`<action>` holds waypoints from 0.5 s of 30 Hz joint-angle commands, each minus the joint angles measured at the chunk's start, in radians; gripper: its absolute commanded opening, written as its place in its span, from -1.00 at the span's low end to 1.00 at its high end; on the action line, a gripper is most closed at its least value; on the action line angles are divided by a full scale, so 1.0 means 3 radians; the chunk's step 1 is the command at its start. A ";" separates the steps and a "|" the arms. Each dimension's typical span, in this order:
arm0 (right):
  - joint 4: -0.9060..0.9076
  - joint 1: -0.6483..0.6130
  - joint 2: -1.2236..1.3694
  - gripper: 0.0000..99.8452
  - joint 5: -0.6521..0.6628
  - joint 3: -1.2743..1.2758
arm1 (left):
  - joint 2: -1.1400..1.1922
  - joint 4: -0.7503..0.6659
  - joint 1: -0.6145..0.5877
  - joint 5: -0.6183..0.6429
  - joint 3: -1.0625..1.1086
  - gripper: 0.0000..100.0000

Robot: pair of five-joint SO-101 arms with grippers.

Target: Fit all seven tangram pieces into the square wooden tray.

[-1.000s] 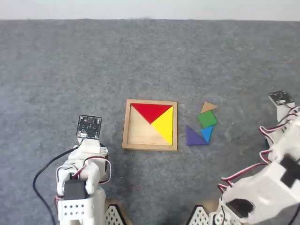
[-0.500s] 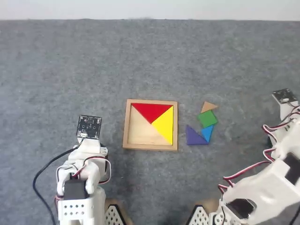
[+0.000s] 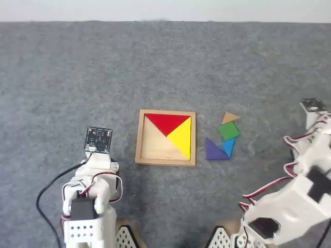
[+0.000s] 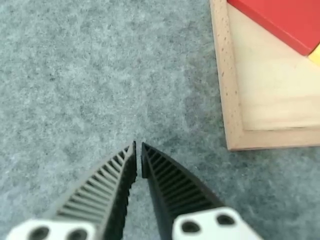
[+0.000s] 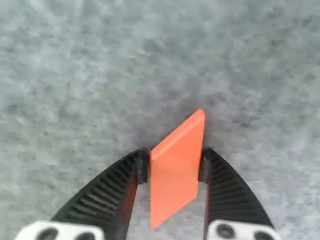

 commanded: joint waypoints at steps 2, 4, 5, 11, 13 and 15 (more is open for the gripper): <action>-0.0253 -0.0350 -0.0468 -0.69 -0.0353 0.0583 | -0.0056 0.0010 0.0020 -0.0005 -0.0033 -0.96; -0.0309 -0.0494 -0.0739 -0.68 -0.0491 0.0798 | -0.0056 0.0010 0.0020 -0.0005 -0.0033 -0.96; -0.0315 -0.0565 -0.0877 -0.68 -0.0547 0.0885 | -0.0056 0.0010 0.0020 -0.0005 -0.0033 -0.96; -0.0202 -0.0667 -0.1568 -0.42 -0.0757 0.1125 | -0.0056 0.0010 0.0020 -0.0005 -0.0033 -0.96; -0.0054 -0.0688 -0.1752 -0.40 -0.0726 0.1176 | -0.0056 0.0010 0.0020 -0.0005 -0.0033 -0.96; 0.0043 -0.0693 -0.1926 -0.44 -0.0604 0.1263 | -0.0056 0.0010 0.0020 -0.0005 -0.0033 -0.96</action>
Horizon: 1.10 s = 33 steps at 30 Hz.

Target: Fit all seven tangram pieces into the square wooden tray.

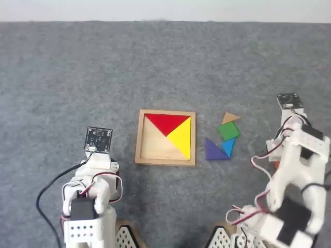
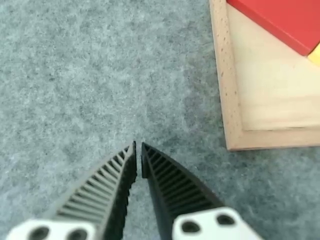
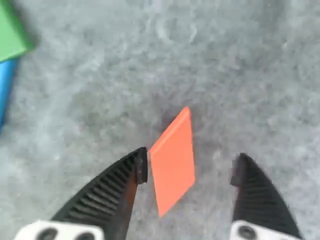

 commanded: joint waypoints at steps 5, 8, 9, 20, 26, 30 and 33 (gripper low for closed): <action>0.0146 -0.0100 -0.0591 -0.47 0.0312 0.0353 | -0.0056 0.0010 0.0020 -0.0005 -0.0033 -0.96; 0.0090 -0.0243 -0.0478 -0.47 0.0363 0.0486 | -0.0056 0.0010 0.0020 -0.0005 -0.0033 -0.96; 0.0043 -0.0258 -0.0412 -0.48 0.0363 0.0486 | -0.0056 0.0010 0.0020 -0.0005 -0.0033 -0.96; -0.0361 0.0248 0.0580 -0.54 0.0598 0.0051 | -0.0056 0.0010 0.0020 -0.0005 -0.0033 -0.96; -0.0580 0.0601 0.0979 -0.54 0.0808 -0.0066 | -0.0056 0.0010 0.0020 -0.0005 -0.0033 -0.96; -0.0621 0.0642 0.1102 -0.55 0.0844 -0.0072 | -0.0056 0.0010 0.0020 -0.0005 -0.0033 -0.96; -0.0621 0.0657 0.0969 -0.54 0.0818 -0.0082 | -0.0056 0.0010 0.0020 -0.0005 -0.0033 -0.96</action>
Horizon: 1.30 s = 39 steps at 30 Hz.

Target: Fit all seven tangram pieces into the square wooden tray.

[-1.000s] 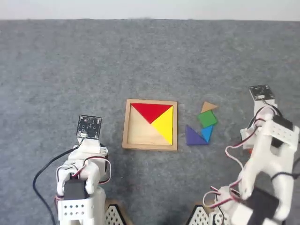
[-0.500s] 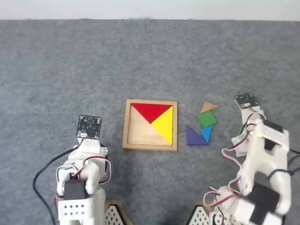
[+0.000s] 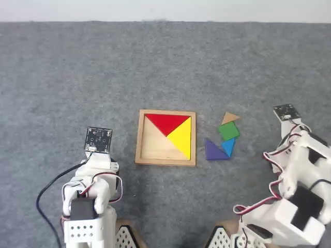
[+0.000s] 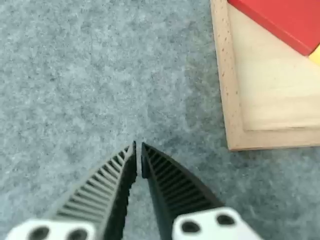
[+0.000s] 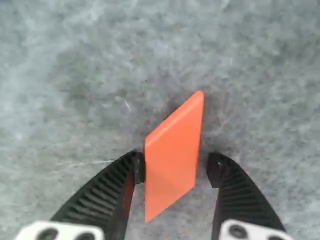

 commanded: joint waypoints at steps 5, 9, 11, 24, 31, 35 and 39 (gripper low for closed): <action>0.0105 0.0222 -0.0616 -0.55 -0.0194 -0.0061 | -0.0056 0.0010 0.0020 -0.0005 -0.0033 -0.96; 0.0448 0.0023 -0.1087 -0.55 -0.0240 -0.0015 | -0.0056 0.0010 0.0020 -0.0005 -0.0033 -0.96; 0.0453 0.0003 -0.1169 -0.55 -0.0332 -0.0005 | -0.0056 0.0010 0.0020 -0.0005 -0.0033 -0.96; 0.0371 -0.0309 -0.0887 -0.55 -0.0373 0.0159 | -0.0056 0.0010 0.0020 -0.0005 -0.0033 -0.96; 0.0212 -0.0396 -0.0540 -0.55 -0.0430 0.0169 | -0.0056 0.0010 0.0020 -0.0005 -0.0033 -0.96; 0.0233 -0.0560 -0.0309 -0.55 -0.0384 0.0184 | -0.0056 0.0010 0.0020 -0.0005 -0.0033 -0.96; 0.0207 -0.0596 -0.0407 -0.55 -0.0389 0.0302 | -0.0056 0.0010 0.0020 -0.0005 -0.0033 -0.96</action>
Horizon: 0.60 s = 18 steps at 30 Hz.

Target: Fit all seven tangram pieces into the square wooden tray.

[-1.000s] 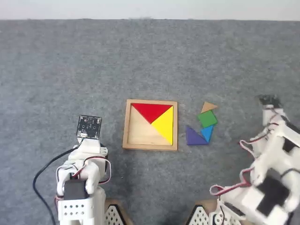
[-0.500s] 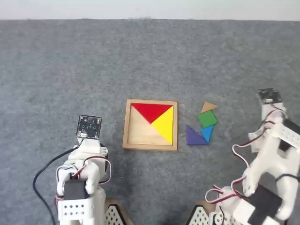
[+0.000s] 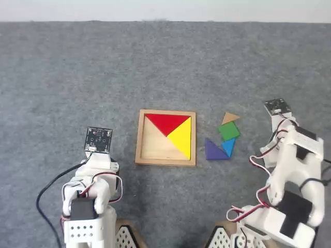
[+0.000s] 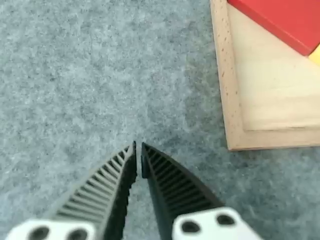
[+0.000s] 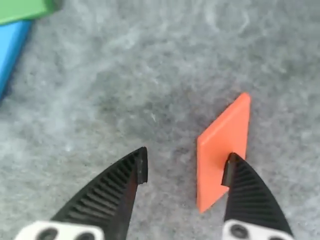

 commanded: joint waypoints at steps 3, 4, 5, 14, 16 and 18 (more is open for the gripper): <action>-0.0120 -0.0253 -0.0248 -0.55 0.0015 0.0496 | -0.0056 0.0010 0.0020 -0.0005 -0.0033 -0.96; -0.0125 -0.0320 -0.0376 -0.55 0.0015 0.0609 | -0.0056 0.0010 0.0020 -0.0005 -0.0033 -0.96; -0.0136 -0.0391 -0.0509 -0.55 0.0015 0.0721 | -0.0056 0.0010 0.0020 -0.0005 -0.0033 -0.96; 0.0100 -0.0739 -0.1210 -0.55 0.0015 0.1217 | -0.0056 0.0010 0.0020 -0.0005 -0.0033 -0.96; 0.0171 -0.0647 -0.1210 -0.55 0.0010 0.1089 | -0.0056 0.0010 0.0020 -0.0005 -0.0033 -0.96; 0.0289 -0.0504 -0.1215 -0.55 0.0010 0.0900 | -0.0056 0.0010 0.0020 -0.0005 -0.0033 -0.96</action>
